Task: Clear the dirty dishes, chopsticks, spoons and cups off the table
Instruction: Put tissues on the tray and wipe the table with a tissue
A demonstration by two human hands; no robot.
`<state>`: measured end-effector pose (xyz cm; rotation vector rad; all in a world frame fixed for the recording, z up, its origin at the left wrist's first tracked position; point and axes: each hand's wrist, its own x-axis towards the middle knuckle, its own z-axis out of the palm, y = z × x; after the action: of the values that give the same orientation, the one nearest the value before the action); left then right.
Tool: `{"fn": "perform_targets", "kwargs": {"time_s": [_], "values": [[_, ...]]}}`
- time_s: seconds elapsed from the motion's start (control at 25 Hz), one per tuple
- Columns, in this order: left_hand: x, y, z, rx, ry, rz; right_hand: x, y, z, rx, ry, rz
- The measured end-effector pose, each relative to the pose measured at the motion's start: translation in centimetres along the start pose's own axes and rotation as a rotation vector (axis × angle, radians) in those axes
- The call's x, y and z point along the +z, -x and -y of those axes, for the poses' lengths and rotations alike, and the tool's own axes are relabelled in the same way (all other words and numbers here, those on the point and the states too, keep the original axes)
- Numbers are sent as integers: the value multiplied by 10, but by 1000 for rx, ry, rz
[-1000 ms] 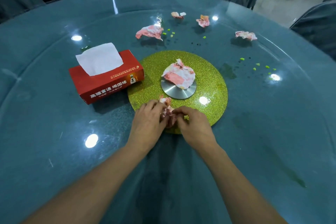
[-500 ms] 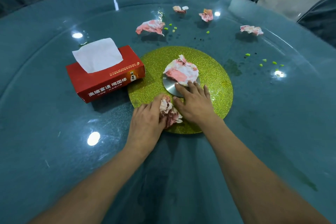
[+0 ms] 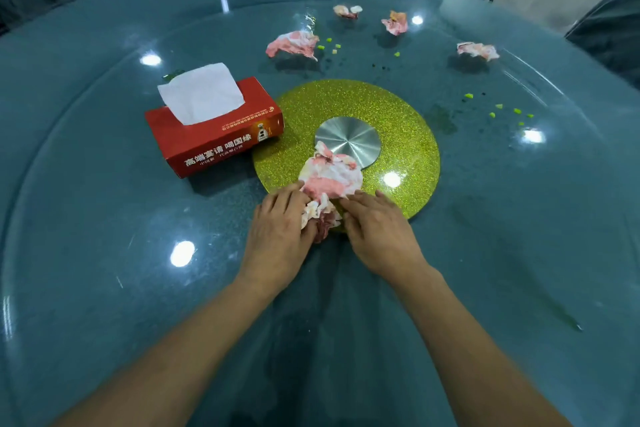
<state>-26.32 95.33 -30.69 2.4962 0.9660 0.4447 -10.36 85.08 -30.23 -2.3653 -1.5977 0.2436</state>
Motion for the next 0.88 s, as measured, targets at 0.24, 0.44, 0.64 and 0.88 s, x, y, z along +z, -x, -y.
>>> {"fn": "perform_targets", "kwargs": {"time_s": [0.24, 0.44, 0.64, 0.88], "values": [[-6, 33, -8, -5, 63, 215, 4, 65, 22, -53, -52, 27], [-10, 76, -19, 25, -30, 193, 2, 114, 29, 52, -139, -18], [-21, 120, -22, -35, 22, 140, -12, 155, 4, 431, 34, -82], [-31, 141, -26, -158, 112, 78, -17, 175, -5, 515, 97, 63]]}}
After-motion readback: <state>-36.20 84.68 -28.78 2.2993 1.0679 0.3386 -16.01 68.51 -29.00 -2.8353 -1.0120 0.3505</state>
